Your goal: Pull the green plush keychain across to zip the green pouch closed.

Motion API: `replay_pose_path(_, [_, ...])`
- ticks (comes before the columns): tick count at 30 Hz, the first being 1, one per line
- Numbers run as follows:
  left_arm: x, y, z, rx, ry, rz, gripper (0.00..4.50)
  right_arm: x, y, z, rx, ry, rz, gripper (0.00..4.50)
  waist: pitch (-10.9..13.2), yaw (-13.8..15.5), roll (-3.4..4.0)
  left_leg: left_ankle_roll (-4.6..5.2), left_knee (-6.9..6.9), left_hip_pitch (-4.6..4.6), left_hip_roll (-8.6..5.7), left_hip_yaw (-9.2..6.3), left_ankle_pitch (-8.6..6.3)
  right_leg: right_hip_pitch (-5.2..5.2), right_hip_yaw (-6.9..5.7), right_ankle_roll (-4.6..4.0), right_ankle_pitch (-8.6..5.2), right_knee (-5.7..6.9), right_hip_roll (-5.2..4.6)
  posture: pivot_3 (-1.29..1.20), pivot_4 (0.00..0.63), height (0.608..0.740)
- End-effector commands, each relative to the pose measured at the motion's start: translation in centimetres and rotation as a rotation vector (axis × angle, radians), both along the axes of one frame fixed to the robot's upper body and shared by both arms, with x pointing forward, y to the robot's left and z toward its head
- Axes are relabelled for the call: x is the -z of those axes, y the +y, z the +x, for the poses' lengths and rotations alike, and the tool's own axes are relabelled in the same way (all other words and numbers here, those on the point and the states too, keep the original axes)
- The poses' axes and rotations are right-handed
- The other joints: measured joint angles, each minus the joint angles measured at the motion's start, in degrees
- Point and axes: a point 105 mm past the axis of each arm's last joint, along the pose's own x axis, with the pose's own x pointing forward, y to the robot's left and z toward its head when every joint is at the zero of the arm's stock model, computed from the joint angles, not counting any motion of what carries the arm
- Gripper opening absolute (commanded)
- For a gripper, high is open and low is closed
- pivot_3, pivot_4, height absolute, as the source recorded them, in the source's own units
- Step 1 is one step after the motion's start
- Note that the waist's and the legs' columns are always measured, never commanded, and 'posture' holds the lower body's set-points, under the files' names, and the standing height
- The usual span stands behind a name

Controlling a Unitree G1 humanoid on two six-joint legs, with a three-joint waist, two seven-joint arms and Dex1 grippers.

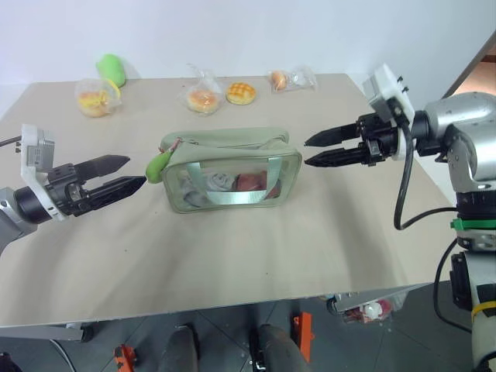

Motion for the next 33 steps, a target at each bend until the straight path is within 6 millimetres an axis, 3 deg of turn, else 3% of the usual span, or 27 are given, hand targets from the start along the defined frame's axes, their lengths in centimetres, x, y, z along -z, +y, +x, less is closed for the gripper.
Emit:
replay_pose_path(1, [-0.7, 0.0, 0.1, 0.001, -0.034, 0.015, 4.50, -0.8, -0.1, 0.5, 0.043, -0.074, 0.017, 1.97, 0.00, -0.05, 0.00, -0.01, 0.01, 0.00, 0.00, 0.00, 0.01, 0.00, 0.01, 0.01, 0.00, 0.00, 0.00, 0.00, 0.150, 0.740])
replay_pose_path(9, [-0.9, -0.4, 0.3, 0.011, -0.036, 0.019, 4.50, -0.1, 0.4, 1.9, 0.067, -0.073, 0.032, 1.97, -0.01, -0.04, -0.01, -0.06, 0.06, 0.00, -0.02, 0.04, 0.04, 0.02, 0.15, 0.11, 0.07, 0.00, 0.02, 0.00, 0.150, 0.740])
replay_pose_path(17, [-1.0, -0.4, -0.1, 0.001, -0.040, 0.021, 4.50, 2.0, 0.9, 3.9, 0.108, -0.053, 0.005, 1.97, -0.01, -0.06, -0.01, -0.06, 0.07, 0.00, -0.02, 0.05, 0.04, 0.01, 0.19, 0.06, 0.12, 0.00, 0.03, 0.00, 0.150, 0.740])
replay_pose_path(22, [-1.0, -0.4, -0.2, -0.006, -0.039, 0.025, 4.50, 1.9, 1.7, 4.6, 0.107, -0.053, 0.035, 1.97, -0.01, -0.10, -0.01, -0.06, 0.06, 0.00, -0.02, 0.04, 0.05, 0.00, 0.20, 0.06, 0.14, 0.00, 0.05, 0.00, 0.150, 0.740])
replay_pose_path(25, [-1.0, -0.4, -0.3, -0.009, -0.037, 0.024, 4.50, 1.5, 1.7, 4.7, 0.105, -0.067, 0.053, 1.19, -0.01, -0.08, -0.01, -0.06, 0.06, 0.00, -0.02, 0.05, 0.05, 0.01, 0.20, 0.06, 0.15, 0.00, 0.05, 0.00, 0.150, 0.740])
replay_pose_path(28, [-0.8, -0.4, -0.2, -0.016, -0.033, 0.026, 4.50, 1.5, 1.6, 4.5, 0.093, -0.069, 0.053, 0.08, -0.01, -0.06, -0.01, -0.06, 0.06, 0.00, -0.02, 0.05, 0.05, 0.02, 0.20, 0.06, 0.15, 0.00, 0.04, 0.00, 0.150, 0.740])
replay_pose_path(33, [-0.6, -0.2, 0.3, -0.030, -0.030, 0.017, 4.50, 1.5, 1.5, 3.9, 0.070, -0.069, 0.051, 0.03, -0.01, -0.04, -0.01, -0.06, 0.06, 0.00, -0.02, 0.05, 0.05, 0.01, 0.20, 0.06, 0.15, 0.00, 0.05, 0.00, 0.150, 0.740])
